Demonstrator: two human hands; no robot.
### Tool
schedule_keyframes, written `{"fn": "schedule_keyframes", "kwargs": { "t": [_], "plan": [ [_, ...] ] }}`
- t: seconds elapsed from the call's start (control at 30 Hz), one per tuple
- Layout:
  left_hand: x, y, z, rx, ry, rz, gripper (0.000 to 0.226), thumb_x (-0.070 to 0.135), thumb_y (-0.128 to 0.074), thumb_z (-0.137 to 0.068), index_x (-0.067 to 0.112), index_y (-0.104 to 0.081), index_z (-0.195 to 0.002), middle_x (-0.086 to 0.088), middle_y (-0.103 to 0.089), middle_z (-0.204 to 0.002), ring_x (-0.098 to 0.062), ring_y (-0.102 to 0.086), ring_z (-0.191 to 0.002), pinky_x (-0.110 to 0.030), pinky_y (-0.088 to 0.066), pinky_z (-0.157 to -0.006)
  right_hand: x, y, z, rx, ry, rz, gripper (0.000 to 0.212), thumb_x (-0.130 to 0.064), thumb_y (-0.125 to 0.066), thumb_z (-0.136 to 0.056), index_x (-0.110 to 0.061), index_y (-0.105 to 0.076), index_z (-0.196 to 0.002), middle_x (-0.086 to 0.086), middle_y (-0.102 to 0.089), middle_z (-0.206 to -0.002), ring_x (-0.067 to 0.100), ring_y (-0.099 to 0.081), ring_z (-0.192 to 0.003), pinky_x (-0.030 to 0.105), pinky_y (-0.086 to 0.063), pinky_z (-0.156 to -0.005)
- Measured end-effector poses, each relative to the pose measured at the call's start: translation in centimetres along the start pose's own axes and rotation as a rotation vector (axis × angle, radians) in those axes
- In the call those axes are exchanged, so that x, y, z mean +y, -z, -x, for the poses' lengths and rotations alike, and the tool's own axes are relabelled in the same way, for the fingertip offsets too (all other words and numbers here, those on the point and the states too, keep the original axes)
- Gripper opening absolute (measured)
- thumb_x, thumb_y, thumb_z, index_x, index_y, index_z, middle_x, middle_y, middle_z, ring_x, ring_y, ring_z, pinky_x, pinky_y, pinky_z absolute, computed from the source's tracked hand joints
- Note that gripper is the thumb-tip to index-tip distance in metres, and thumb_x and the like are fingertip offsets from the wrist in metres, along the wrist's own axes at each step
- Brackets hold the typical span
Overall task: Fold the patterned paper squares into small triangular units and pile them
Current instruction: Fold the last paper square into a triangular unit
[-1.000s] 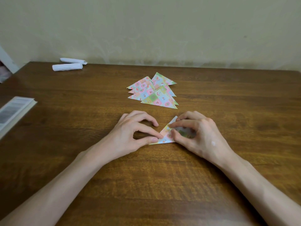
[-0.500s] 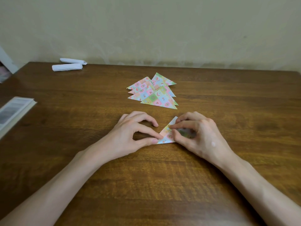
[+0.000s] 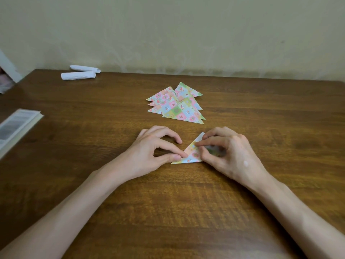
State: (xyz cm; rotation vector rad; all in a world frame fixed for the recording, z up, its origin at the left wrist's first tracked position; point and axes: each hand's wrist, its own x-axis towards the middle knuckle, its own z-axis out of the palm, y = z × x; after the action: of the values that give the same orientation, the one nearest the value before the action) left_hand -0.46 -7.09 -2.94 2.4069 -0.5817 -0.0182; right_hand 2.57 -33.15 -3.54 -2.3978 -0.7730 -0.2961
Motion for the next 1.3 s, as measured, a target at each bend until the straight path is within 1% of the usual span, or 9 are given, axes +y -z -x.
{"fn": "schedule_keyframes", "kwargs": {
  "t": [0.2, 0.43, 0.53, 0.63, 0.83, 0.9, 0.97, 1.1, 1.3],
  "plan": [
    [0.0, -0.2, 0.0, 0.023, 0.002, -0.001, 0.016, 0.052, -0.070, -0.088, 0.053, -0.077, -0.102, 0.027, -0.057, -0.123, -0.001, -0.042, -0.134, -0.036, -0.026, -0.112, -0.1, 0.0, 0.1, -0.005, -0.002, -0.001, 0.017, -0.036, -0.071, -0.089, -0.027, -0.083, -0.097, -0.018, -0.068, -0.102, 0.007, -0.063, -0.095, 0.012, -0.045, -0.080],
    [0.1, -0.3, 0.0, 0.031, 0.003, 0.008, 0.016, 0.052, -0.072, -0.087, 0.053, -0.077, -0.102, 0.026, -0.057, -0.125, 0.000, -0.042, -0.134, -0.034, -0.025, -0.112, -0.1, 0.1, 0.0, -0.002, 0.007, -0.001, 0.026, -0.043, -0.063, -0.090, -0.027, -0.083, -0.097, -0.018, -0.068, -0.102, 0.007, -0.063, -0.095, 0.023, -0.051, -0.081],
    [0.2, -0.3, 0.0, 0.031, 0.000, 0.005, 0.015, 0.050, -0.073, -0.088, 0.053, -0.077, -0.102, 0.027, -0.055, -0.127, 0.000, -0.041, -0.135, -0.035, -0.025, -0.112, -0.2, 0.1, 0.0, -0.003, -0.004, -0.012, 0.031, -0.047, -0.058, -0.090, -0.029, -0.083, -0.097, -0.020, -0.068, -0.102, 0.006, -0.063, -0.096, 0.016, -0.048, -0.081],
    [0.2, -0.2, 0.1, 0.030, -0.003, 0.005, 0.015, 0.052, -0.072, -0.088, 0.052, -0.077, -0.102, 0.027, -0.054, -0.129, 0.000, -0.040, -0.136, -0.035, -0.025, -0.113, -0.2, 0.0, 0.0, -0.006, -0.010, -0.010, 0.026, -0.043, -0.061, -0.090, -0.029, -0.082, -0.097, -0.020, -0.068, -0.102, 0.005, -0.062, -0.096, 0.010, -0.043, -0.081],
    [0.1, -0.3, 0.0, 0.043, -0.054, -0.042, 0.014, 0.056, -0.071, -0.090, 0.051, -0.077, -0.100, 0.026, -0.053, -0.133, -0.001, -0.037, -0.139, -0.038, -0.029, -0.109, -0.6, -0.1, -0.1, 0.001, -0.054, -0.018, 0.032, -0.051, -0.058, -0.087, -0.029, -0.082, -0.089, -0.020, -0.067, -0.099, 0.008, -0.062, -0.093, 0.007, -0.040, -0.079],
    [0.1, -0.2, 0.0, 0.039, -0.055, -0.049, 0.011, 0.052, -0.073, -0.090, 0.049, -0.077, -0.099, 0.026, -0.052, -0.135, -0.002, -0.036, -0.141, -0.040, -0.029, -0.109, -0.9, -0.2, -0.2, 0.003, -0.089, -0.021, 0.031, -0.054, -0.060, -0.083, -0.031, -0.081, -0.084, -0.020, -0.066, -0.097, 0.008, -0.062, -0.093, 0.011, -0.042, -0.078],
    [0.1, -0.2, 0.0, 0.034, -0.048, -0.048, 0.011, 0.055, -0.072, -0.089, 0.050, -0.076, -0.098, 0.026, -0.051, -0.136, -0.002, -0.034, -0.142, -0.041, -0.028, -0.110, -1.4, -0.4, -0.2, 0.020, -0.111, -0.007, 0.030, -0.057, -0.063, -0.079, -0.031, -0.078, -0.080, -0.019, -0.066, -0.094, 0.008, -0.060, -0.091, 0.020, -0.046, -0.079],
    [0.2, 0.2, -0.2, 0.011, 0.004, -0.025, 0.013, 0.060, -0.073, -0.085, 0.057, -0.074, -0.098, 0.028, -0.051, -0.137, -0.001, -0.030, -0.145, -0.040, -0.020, -0.114, -2.1, -0.8, -0.1, 0.033, -0.107, 0.047, 0.039, -0.067, -0.063, -0.073, -0.028, -0.065, -0.076, -0.016, -0.063, -0.092, 0.011, -0.055, -0.088, 0.033, -0.050, -0.075],
    [0.3, 0.6, -0.5, -0.027, 0.047, -0.017, 0.015, 0.055, -0.076, -0.085, 0.057, -0.075, -0.100, 0.030, -0.049, -0.137, 0.002, -0.026, -0.145, -0.040, -0.016, -0.118, -1.9, -1.4, 0.1, 0.052, -0.049, 0.062, 0.048, -0.070, -0.067, -0.069, -0.025, -0.061, -0.084, -0.014, -0.058, -0.093, 0.013, -0.051, -0.085, 0.034, -0.051, -0.071]
  ]
}}
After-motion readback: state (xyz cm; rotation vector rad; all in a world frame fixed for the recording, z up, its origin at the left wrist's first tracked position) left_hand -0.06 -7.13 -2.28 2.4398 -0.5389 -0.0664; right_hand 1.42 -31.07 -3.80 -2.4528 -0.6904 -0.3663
